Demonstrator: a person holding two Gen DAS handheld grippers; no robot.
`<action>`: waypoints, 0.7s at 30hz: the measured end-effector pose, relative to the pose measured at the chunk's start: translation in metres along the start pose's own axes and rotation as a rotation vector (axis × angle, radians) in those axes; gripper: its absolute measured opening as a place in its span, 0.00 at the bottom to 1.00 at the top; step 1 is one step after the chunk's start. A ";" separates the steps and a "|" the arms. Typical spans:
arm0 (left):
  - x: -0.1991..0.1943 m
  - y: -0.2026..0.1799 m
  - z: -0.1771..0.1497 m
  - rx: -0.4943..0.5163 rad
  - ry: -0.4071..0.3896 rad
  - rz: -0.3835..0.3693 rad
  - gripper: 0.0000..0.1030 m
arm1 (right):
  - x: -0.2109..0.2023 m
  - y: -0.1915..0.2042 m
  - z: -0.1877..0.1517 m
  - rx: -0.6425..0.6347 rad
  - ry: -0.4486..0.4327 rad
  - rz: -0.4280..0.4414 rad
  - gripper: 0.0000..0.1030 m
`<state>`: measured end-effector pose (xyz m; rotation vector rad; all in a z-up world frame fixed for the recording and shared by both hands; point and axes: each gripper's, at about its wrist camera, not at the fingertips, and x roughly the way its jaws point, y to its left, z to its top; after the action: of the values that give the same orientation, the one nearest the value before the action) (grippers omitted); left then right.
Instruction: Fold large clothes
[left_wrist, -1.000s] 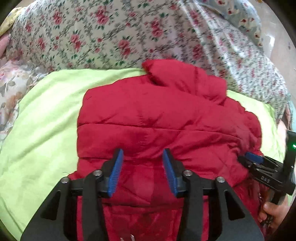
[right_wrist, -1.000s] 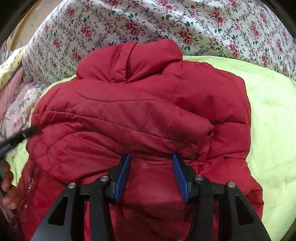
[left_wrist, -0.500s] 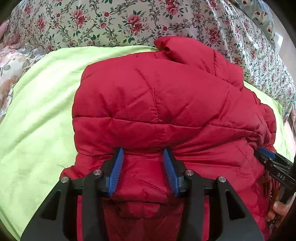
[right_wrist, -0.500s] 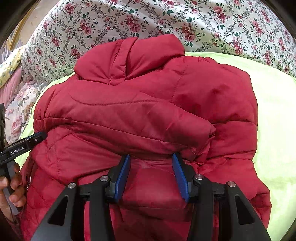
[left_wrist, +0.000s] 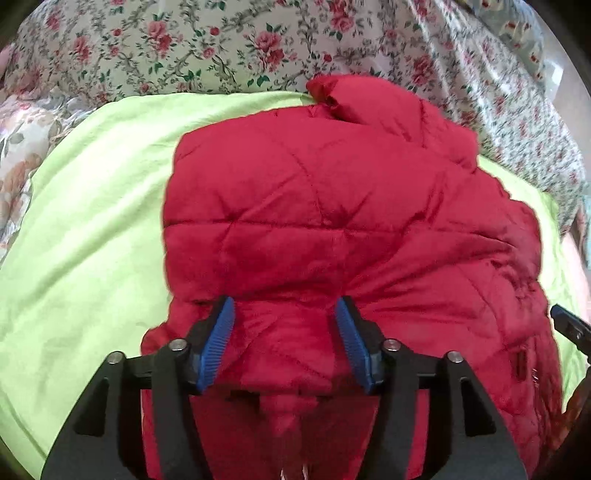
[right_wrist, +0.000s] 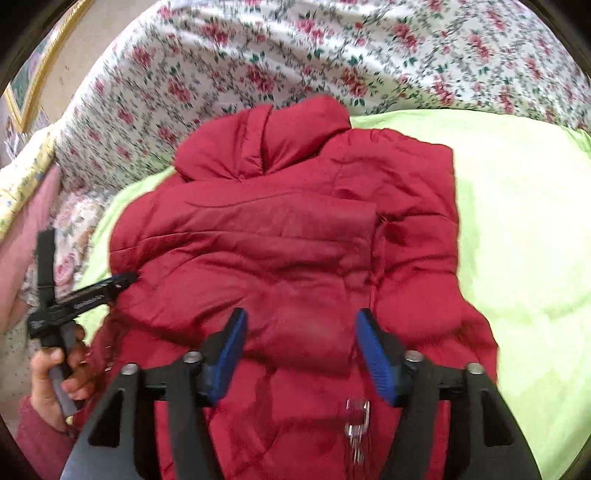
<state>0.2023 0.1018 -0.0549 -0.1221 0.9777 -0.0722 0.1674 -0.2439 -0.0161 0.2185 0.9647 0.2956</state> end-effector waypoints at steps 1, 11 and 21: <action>-0.006 0.004 -0.003 -0.011 -0.004 -0.004 0.68 | -0.008 0.001 -0.004 0.002 -0.006 0.014 0.67; -0.078 0.033 -0.066 -0.075 -0.006 -0.026 0.69 | -0.062 -0.008 -0.048 0.076 -0.001 0.063 0.72; -0.123 0.064 -0.140 -0.169 0.036 -0.063 0.69 | -0.103 -0.029 -0.093 0.133 0.016 0.022 0.80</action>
<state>0.0180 0.1695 -0.0394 -0.3081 1.0150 -0.0499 0.0397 -0.3017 0.0027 0.3491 0.9992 0.2535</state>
